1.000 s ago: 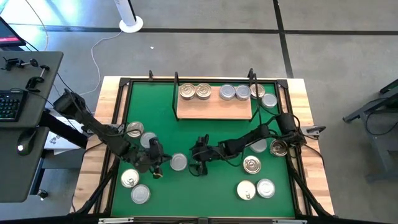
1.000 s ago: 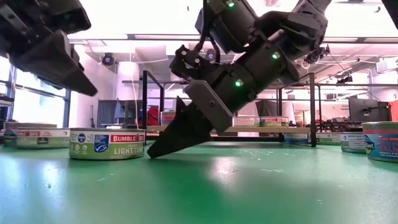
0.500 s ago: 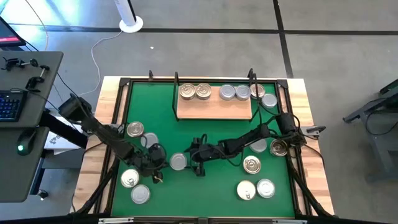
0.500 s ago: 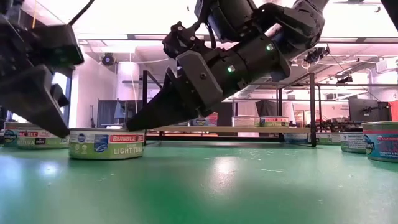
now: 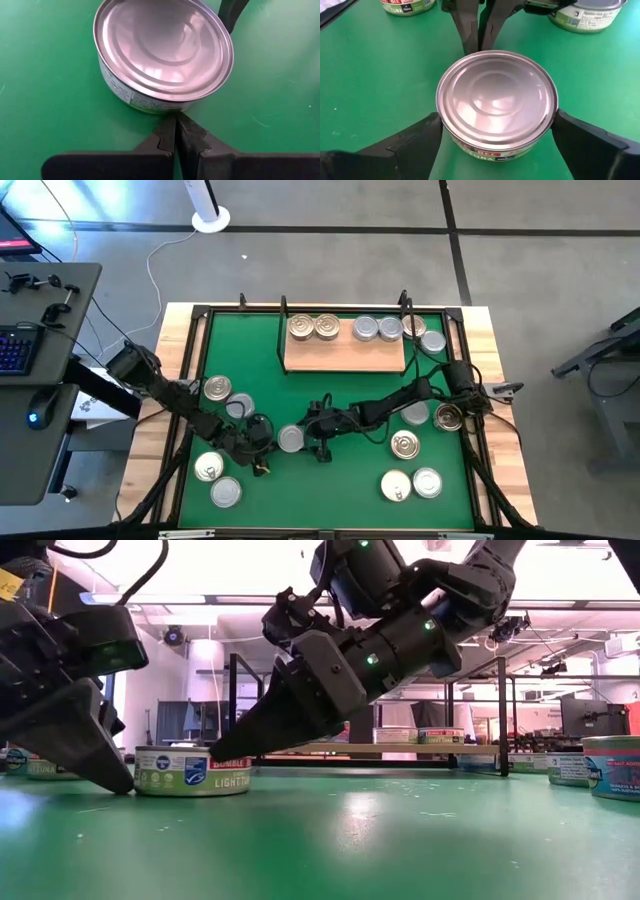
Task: Stack canned seafood by type on shelf
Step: Put the green tuna can on the shelf and align with the other green tuna can
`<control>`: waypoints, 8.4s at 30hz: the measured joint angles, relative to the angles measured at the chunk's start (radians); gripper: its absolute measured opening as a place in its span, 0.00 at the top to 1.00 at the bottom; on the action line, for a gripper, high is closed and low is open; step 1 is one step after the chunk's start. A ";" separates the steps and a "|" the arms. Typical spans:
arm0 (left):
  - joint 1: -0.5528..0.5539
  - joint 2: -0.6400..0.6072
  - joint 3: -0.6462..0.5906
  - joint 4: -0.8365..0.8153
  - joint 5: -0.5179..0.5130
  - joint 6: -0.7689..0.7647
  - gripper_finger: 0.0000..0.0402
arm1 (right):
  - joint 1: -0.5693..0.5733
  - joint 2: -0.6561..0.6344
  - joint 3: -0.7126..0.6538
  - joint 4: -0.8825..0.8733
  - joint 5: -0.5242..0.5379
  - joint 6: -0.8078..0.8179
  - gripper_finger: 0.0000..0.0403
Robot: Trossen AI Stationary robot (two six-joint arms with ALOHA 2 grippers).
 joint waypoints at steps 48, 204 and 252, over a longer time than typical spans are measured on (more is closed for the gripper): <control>0.039 -0.043 0.004 -0.027 -0.018 0.031 1.00 | 0.020 -0.112 -0.031 -0.179 0.178 0.127 0.21; 0.040 0.011 0.104 -0.118 -0.197 0.077 1.00 | 0.049 -0.263 -0.137 -0.055 0.270 0.009 0.16; 0.056 0.011 0.103 -0.127 -0.187 0.088 1.00 | -0.036 -0.169 0.023 -0.295 -0.030 -0.097 0.01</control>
